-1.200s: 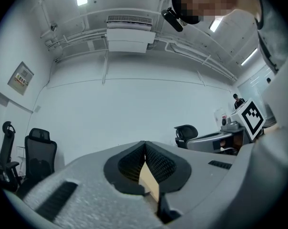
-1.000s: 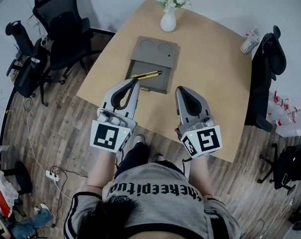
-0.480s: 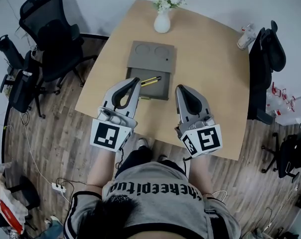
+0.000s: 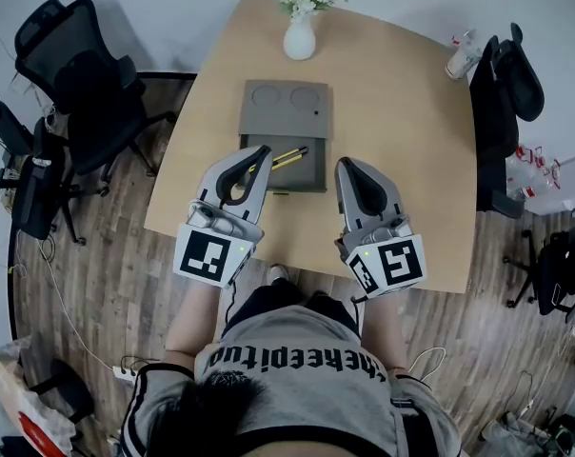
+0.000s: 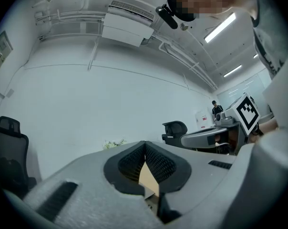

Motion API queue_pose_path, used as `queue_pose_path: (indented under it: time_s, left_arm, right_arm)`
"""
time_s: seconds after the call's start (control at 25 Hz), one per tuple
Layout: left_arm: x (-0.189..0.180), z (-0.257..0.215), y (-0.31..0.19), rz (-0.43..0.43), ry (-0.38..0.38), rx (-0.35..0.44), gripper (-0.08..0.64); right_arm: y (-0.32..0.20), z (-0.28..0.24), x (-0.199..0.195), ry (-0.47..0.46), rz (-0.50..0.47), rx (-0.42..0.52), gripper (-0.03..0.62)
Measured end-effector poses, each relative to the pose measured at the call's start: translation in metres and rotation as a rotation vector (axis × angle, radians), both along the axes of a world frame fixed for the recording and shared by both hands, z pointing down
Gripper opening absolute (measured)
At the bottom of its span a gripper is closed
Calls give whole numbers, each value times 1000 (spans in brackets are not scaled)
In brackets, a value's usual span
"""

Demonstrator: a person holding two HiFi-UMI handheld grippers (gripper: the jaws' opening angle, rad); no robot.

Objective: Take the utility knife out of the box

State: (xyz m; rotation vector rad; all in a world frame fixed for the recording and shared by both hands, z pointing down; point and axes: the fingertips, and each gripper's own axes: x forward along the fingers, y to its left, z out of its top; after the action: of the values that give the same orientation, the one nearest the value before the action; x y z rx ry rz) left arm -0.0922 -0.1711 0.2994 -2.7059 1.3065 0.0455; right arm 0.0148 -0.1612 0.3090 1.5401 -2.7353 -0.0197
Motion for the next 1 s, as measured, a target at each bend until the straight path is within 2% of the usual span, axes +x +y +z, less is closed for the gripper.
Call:
queue_pose_path:
  time_s: [0.2,0.6,1.0]
  left_arm:
    - [2,7,-4,51,5,-51,17]
    - [15,20,-15,112,-11,-77,17]
    - [29,38,-30,128,-92,-86,18]
  right_arm:
    - [-2,5,-4,6,33,-6,6]
    - [-5,13,0,24,68,-31,6]
    - [-26,23,8,24,66,-65,6]
